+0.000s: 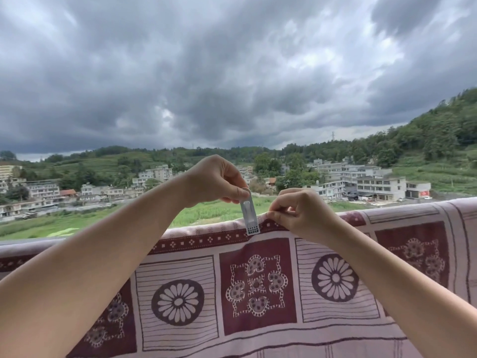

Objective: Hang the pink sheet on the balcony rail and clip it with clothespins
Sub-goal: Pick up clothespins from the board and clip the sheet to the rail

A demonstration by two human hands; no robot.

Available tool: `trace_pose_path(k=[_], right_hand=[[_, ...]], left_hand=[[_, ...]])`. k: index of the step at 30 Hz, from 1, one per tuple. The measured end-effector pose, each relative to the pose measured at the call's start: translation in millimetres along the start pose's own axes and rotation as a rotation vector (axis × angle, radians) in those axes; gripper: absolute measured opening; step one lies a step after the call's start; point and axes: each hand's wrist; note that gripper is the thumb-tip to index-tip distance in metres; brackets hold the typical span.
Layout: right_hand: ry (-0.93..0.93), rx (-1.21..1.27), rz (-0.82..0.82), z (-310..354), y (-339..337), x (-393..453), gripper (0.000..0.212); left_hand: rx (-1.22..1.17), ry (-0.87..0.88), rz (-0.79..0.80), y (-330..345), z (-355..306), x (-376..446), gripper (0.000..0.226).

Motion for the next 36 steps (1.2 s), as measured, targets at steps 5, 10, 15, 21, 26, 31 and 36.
trace_pose_path(k=[5, 10, 15, 21, 26, 31, 36], right_hand=[[0.029, 0.028, -0.013, 2, -1, 0, 0.009], [0.044, 0.016, 0.001, 5, -1, 1, 0.008], [0.053, 0.011, 0.001, 6, -2, 0, 0.009], [0.052, -0.019, 0.057, 5, -3, -1, 0.009], [0.066, -0.089, 0.127, 11, -12, -3, 0.016], [0.086, -0.235, 0.171, 20, -19, -20, 0.029], [0.120, -0.471, 0.186, 13, -27, -61, 0.051]], left_hand=[[-0.051, 0.007, -0.039, 2, 7, -6, 0.006], [-0.044, 0.003, 0.058, -2, 0, -8, 0.010], [-0.053, -0.039, 0.019, 3, 1, -11, 0.008], [-0.033, -0.021, -0.068, 15, 9, -12, 0.037], [-0.049, 0.022, -0.131, 21, 14, -17, 0.055], [0.361, 0.192, -0.497, 45, 17, -38, 0.058], [0.641, 0.535, -0.719, 110, 33, -44, 0.039]])
Point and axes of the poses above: each hand's wrist, its own x-axis towards the middle knuckle, its own y-axis out of the palm, z = x × y, and after that the axes turned 9 degrees about -y, right-handed
